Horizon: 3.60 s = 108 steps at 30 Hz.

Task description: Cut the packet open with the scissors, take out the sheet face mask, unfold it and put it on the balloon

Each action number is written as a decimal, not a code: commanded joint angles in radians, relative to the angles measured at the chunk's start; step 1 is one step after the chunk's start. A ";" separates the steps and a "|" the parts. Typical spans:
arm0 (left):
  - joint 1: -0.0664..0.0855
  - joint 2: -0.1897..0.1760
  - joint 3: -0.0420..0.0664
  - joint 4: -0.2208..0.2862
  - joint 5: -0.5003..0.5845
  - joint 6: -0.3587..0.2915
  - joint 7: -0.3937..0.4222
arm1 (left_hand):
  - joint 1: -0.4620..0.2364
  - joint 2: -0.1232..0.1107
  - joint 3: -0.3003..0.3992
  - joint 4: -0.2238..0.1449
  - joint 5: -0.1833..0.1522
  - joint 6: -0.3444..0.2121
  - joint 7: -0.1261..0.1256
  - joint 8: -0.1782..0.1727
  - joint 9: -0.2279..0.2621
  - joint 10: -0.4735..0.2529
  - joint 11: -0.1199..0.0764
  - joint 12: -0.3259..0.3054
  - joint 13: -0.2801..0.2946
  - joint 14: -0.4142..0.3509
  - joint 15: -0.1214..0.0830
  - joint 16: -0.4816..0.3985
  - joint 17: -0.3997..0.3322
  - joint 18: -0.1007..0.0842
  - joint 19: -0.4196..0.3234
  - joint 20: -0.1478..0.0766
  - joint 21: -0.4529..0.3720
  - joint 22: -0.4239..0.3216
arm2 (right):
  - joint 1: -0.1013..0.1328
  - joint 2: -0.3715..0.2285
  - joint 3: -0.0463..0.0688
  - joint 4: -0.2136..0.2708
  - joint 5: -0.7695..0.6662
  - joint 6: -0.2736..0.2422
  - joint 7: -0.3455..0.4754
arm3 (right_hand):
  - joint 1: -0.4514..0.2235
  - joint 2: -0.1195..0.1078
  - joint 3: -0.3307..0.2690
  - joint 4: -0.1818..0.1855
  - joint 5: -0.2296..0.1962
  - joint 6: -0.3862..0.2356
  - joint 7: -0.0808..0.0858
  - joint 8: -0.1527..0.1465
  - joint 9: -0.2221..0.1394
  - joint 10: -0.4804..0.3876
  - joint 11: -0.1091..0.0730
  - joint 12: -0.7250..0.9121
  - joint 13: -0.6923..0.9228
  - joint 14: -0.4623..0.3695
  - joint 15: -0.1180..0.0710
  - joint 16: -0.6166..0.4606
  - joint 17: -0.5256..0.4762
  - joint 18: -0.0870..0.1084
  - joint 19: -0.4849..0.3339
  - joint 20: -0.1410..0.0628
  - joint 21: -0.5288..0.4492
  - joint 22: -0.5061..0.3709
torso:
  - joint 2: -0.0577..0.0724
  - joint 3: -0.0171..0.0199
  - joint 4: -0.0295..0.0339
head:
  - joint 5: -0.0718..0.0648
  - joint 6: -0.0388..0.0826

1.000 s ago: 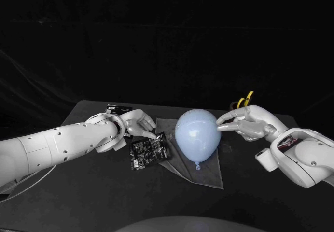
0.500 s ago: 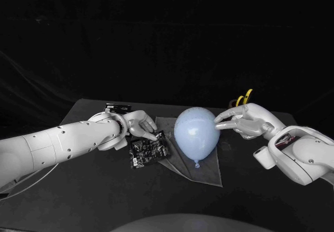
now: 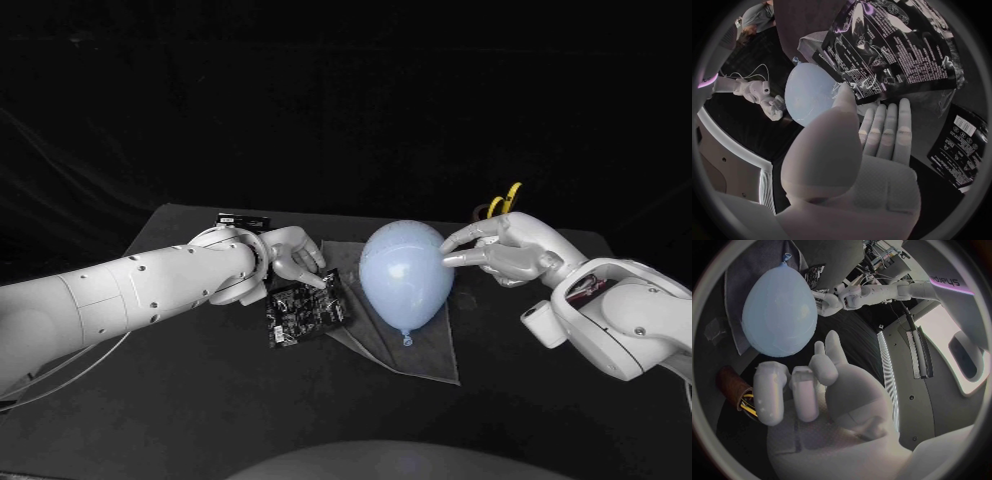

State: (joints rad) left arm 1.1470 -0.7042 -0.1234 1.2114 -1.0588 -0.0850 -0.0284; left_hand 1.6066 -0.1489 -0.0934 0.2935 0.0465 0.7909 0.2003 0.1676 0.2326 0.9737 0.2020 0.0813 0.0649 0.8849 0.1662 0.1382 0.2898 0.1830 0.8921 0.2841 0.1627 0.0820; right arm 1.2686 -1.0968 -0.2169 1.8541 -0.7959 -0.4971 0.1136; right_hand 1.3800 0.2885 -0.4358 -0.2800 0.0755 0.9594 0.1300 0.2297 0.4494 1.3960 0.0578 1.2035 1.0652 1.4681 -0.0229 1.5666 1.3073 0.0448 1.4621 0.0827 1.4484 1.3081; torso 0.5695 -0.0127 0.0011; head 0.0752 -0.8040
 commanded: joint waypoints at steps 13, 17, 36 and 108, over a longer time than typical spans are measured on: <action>-0.007 0.046 -0.004 -0.033 -0.061 0.063 -0.074 | 0.011 0.008 0.014 -0.002 0.002 -0.017 0.006 -0.004 -0.003 -0.008 0.004 0.010 0.002 0.005 0.006 0.008 0.000 -0.009 -0.001 0.003 -0.006 -0.006 | -0.001 0.003 0.000 0.007 -0.010 0.031 0.003 | 0.004 0.007 0.007 0.010 -0.008 -0.005 0.004 -0.007 0.005 0.069 -0.008 0.201 0.315 0.103 0.006 0.004 0.264 -0.015 0.046 0.007 -0.004 0.224 | 0.000 -0.0006 0.0001 | -0.003 -0.007; -0.008 0.058 -0.004 -0.044 -0.071 0.082 -0.091 | 0.012 0.012 0.019 -0.002 0.002 0.003 0.010 0.009 0.001 -0.016 0.004 0.015 0.002 -0.013 0.010 0.009 -0.003 -0.016 -0.020 0.004 -0.017 -0.010 | -0.001 0.002 0.000 0.010 -0.010 0.034 0.003 | 0.004 0.007 0.007 0.010 -0.008 -0.005 0.004 -0.007 0.005 0.069 -0.008 0.201 0.315 0.103 0.006 0.004 0.264 -0.015 0.046 0.007 -0.004 0.224 | 0.001 -0.0008 -0.0001 | -0.007 -0.009; -0.008 0.091 -0.003 -0.053 -0.141 0.182 -0.139 | 0.036 0.069 0.009 -0.005 0.001 0.130 -0.011 0.070 0.018 0.068 -0.034 0.052 0.003 -0.006 -0.016 0.075 0.011 -0.019 -0.055 0.002 -0.029 -0.007 | -0.001 0.001 0.001 0.018 -0.009 0.045 0.006 | 0.005 0.007 0.023 0.018 -0.014 -0.003 0.003 -0.009 0.009 0.069 -0.008 0.201 0.317 0.103 0.007 0.004 0.264 -0.014 0.043 0.007 -0.009 0.222 | -0.001 -0.0001 0.0002 | -0.016 -0.018; 0.045 0.012 0.047 0.060 0.014 0.116 -0.138 | 0.250 0.304 -0.102 -0.095 0.002 0.283 -0.078 0.131 0.084 0.297 -0.147 0.096 0.043 0.200 -0.164 1.156 0.551 -0.003 -0.114 -0.159 0.921 0.702 | -0.001 0.001 0.001 0.014 -0.003 0.054 0.013 | 0.003 0.007 0.047 0.035 -0.019 -0.001 0.003 -0.012 0.014 0.068 -0.009 0.197 0.318 0.103 0.006 0.004 0.264 -0.010 0.034 0.008 -0.024 0.217 | -0.001 -0.0006 0.0006 | -0.026 -0.017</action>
State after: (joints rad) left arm 1.1867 -0.6959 -0.0798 1.2639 -1.1001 0.0246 -0.1907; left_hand 1.8275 0.1272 -0.1989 0.2014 0.0459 1.0736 0.1216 0.2959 0.3153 1.2641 0.0551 0.1790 0.1091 1.0910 0.0054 1.2960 0.8407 0.1707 0.7824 0.1251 1.0799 0.7840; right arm 1.2685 -1.0968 -0.2167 1.8685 -0.7947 -0.4575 0.1153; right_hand 1.3841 0.2925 -0.3954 -0.2454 0.0616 0.9615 0.1278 0.2220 0.4628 1.4000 0.0592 1.2043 1.0702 1.4647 -0.0191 1.5673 1.3073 0.0447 1.4584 0.0899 1.4288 1.3080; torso 0.5682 -0.0131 0.0030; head 0.0476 -0.8214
